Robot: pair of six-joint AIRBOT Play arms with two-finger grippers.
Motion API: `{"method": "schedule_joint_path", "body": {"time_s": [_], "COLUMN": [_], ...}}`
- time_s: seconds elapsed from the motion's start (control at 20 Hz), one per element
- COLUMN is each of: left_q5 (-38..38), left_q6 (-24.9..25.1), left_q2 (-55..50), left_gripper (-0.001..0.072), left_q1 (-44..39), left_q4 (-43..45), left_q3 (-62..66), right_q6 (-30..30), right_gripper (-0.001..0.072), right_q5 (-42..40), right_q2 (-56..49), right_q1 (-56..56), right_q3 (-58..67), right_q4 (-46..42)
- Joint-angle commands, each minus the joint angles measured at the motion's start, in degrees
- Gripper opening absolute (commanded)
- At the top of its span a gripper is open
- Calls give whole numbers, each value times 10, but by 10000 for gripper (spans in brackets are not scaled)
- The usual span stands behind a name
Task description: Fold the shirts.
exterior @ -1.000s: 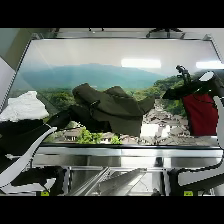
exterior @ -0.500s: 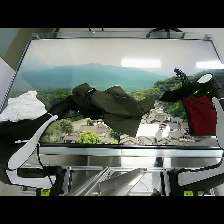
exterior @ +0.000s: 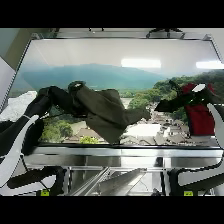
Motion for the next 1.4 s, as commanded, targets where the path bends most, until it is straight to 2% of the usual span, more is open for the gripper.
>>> {"method": "schedule_joint_path", "body": {"time_s": [0.0, 0.15, 0.45, 0.5, 0.65, 0.85, 1.0, 1.1, 1.2, 1.35], "left_q5": [33, 33, 43, 44, 58, 69, 78, 107, 155, 181], "left_q6": [20, 22, 43, 44, 54, 56, 57, 59, 71, 67], "left_q2": [25, 24, 24, 24, 24, 26, 55, 107, 173, 276], "left_gripper": [20, 21, 21, 20, 20, 20, 20, 20, 19, 19], "left_q1": [41, 54, 55, 55, 55, 55, 56, 73, 109, 199], "left_q4": [1, -1, 0, 0, 0, -1, -1, -24, -90, -197], "left_q3": [2, 1, 1, 1, 2, 2, 2, 10, 54, 183], "right_q6": [-16, -25, -8, -8, -8, -9, -12, 8, 30, 33], "right_gripper": [424, 423, 419, 350, 341, 24, 23, 23, 23, 23], "right_q5": [-20, -25, -42, -41, -37, -32, -1, 27, 52, 57], "right_q2": [0, 0, 0, 0, 0, 14, 75, 150, 245, 390], "right_q1": [12, 57, 147, 156, 172, 173, 163, 136, 91, 5], "right_q3": [-50, -56, -67, -75, -108, -114, -90, -50, 12, 130], "right_q4": [44, 56, 45, 43, 44, 68, 78, 79, 79, 77]}}
